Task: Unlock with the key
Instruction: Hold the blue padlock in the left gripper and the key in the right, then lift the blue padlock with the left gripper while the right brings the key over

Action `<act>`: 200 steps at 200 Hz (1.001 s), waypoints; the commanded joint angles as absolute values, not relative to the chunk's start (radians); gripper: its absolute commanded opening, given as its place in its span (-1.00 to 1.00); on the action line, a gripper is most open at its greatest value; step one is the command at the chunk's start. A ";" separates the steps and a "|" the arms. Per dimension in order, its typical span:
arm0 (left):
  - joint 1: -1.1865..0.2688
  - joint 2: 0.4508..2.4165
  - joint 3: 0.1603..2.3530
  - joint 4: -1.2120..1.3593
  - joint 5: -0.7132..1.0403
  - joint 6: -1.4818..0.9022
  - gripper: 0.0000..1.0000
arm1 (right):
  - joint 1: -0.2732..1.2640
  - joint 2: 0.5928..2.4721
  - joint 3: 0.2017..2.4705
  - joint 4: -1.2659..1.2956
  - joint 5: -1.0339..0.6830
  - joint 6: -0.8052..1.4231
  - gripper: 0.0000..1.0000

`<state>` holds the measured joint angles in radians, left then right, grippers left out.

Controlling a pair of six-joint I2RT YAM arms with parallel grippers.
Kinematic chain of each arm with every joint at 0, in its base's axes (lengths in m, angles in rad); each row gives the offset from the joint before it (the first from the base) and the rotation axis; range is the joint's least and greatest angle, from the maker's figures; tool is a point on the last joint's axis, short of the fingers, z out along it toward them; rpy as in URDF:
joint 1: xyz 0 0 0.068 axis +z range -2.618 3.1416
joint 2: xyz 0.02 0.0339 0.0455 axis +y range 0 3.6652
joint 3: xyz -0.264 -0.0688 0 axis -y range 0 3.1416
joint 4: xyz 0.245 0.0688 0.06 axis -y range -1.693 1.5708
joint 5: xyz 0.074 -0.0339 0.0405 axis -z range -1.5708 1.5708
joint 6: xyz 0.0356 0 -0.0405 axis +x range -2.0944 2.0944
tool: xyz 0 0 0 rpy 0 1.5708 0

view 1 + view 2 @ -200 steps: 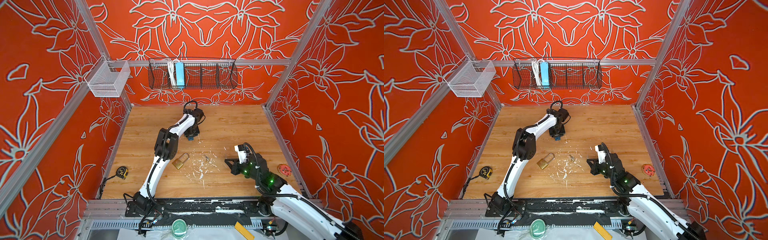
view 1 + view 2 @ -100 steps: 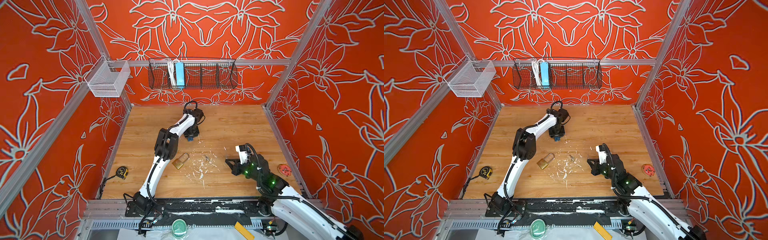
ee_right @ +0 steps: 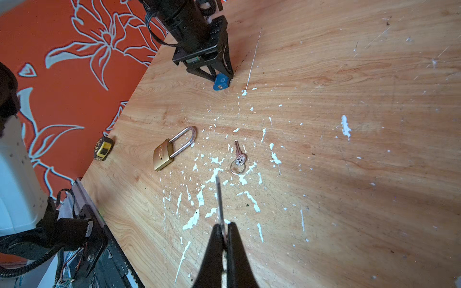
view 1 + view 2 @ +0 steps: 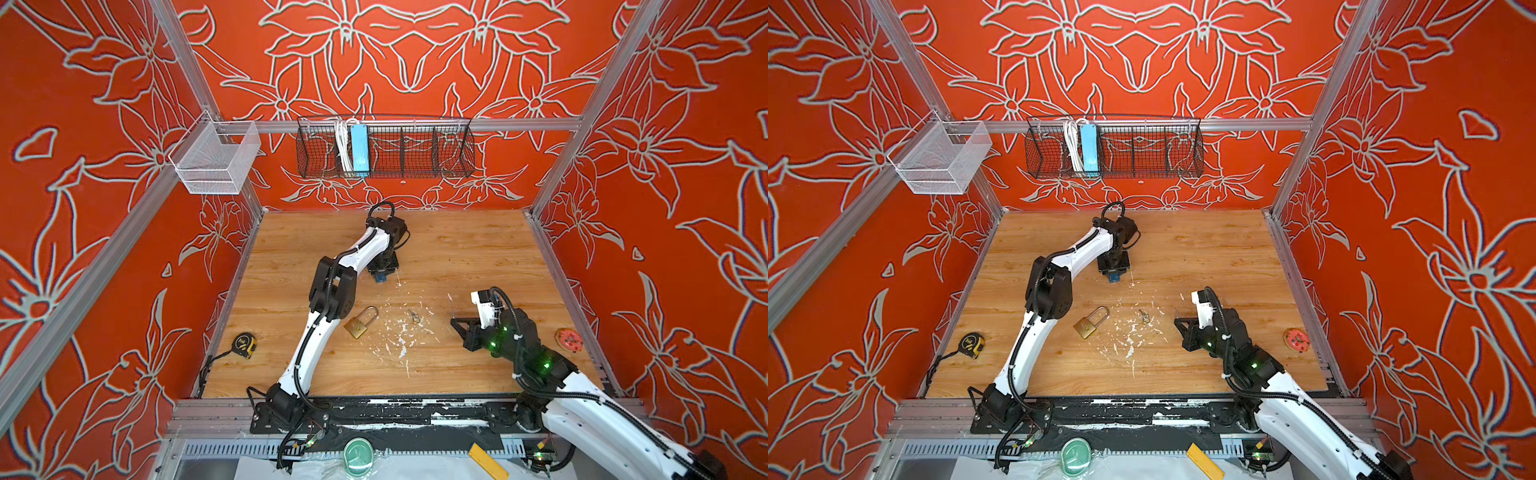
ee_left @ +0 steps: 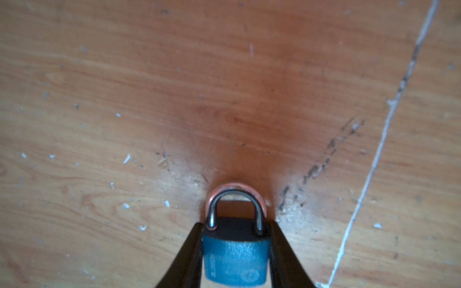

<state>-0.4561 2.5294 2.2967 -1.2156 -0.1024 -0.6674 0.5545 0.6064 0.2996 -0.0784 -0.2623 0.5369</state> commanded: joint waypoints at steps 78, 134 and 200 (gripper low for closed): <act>-0.418 2.238 2.121 -1.058 0.221 -0.606 -0.63 | 0.549 0.682 0.364 -0.097 -0.267 0.569 -1.00; -0.381 1.793 1.581 -0.519 0.310 -0.539 -0.85 | 0.551 1.002 0.491 0.117 -0.392 0.596 -1.00; -0.379 1.529 1.220 -0.136 0.314 -0.633 -1.00 | 0.607 1.271 0.697 0.222 -0.359 0.630 -1.00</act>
<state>-0.3779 1.5532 1.2766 -0.3237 0.2913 -0.5758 0.5716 1.2198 0.6586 0.1406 -0.3798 0.5968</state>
